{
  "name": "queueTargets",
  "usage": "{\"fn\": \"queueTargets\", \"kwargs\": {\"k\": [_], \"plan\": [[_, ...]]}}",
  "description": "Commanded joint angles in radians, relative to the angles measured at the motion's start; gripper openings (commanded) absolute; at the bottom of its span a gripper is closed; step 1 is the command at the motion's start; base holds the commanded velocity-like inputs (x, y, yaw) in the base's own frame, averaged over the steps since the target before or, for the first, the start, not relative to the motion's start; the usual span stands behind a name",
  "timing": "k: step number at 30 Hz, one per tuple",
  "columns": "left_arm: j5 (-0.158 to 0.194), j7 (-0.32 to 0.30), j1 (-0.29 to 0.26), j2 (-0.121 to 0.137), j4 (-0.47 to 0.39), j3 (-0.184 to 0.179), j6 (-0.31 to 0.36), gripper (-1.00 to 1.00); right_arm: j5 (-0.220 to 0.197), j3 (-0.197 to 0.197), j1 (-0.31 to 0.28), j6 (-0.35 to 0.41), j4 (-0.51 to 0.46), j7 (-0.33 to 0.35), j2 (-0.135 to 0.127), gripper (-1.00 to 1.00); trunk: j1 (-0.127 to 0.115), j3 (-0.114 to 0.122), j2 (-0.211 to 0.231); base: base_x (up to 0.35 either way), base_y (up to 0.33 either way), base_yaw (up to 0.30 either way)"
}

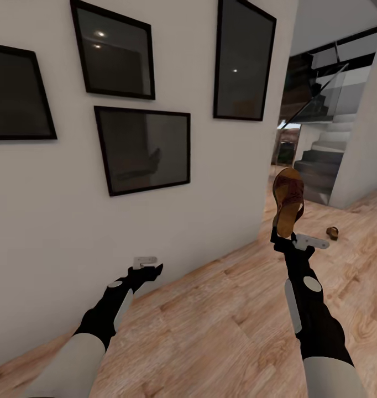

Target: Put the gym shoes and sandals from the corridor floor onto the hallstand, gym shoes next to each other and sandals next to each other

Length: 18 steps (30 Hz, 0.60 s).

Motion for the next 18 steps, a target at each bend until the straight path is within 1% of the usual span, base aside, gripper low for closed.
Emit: {"fn": "queueTargets", "kwargs": {"k": [1, 7, 10, 18], "plan": [[0.002, -0.006, 0.000, -0.001, -0.002, 0.005, 0.008, 1.00, 0.001, -0.001, -0.001, 0.001, 0.000, -0.002, 0.001, -1.00, 0.000, -0.001, 0.000, 0.268, -0.238, 0.000], [0.002, -0.006, 0.000, -0.001, -0.002, 0.005, 0.008, 1.00, 0.000, -0.001, -0.001, 0.001, -0.001, -0.002, 0.001, -1.00, 0.000, -0.002, 0.000, 0.268, -0.238, -0.001], [0.002, -0.006, 0.000, -0.001, -0.002, 0.005, 0.008, 1.00, -0.001, -0.001, -0.001, 0.001, -0.001, -0.002, 0.001, -1.00, 0.000, -0.002, 0.000, 0.268, -0.238, -0.071], [0.002, -0.006, -0.001, -0.001, -0.002, 0.005, 0.008, 1.00, -0.001, -0.001, -0.001, 0.001, -0.001, -0.002, 0.001, -1.00, 0.000, -0.002, 0.000, 0.269, -0.233, -0.263]]}}
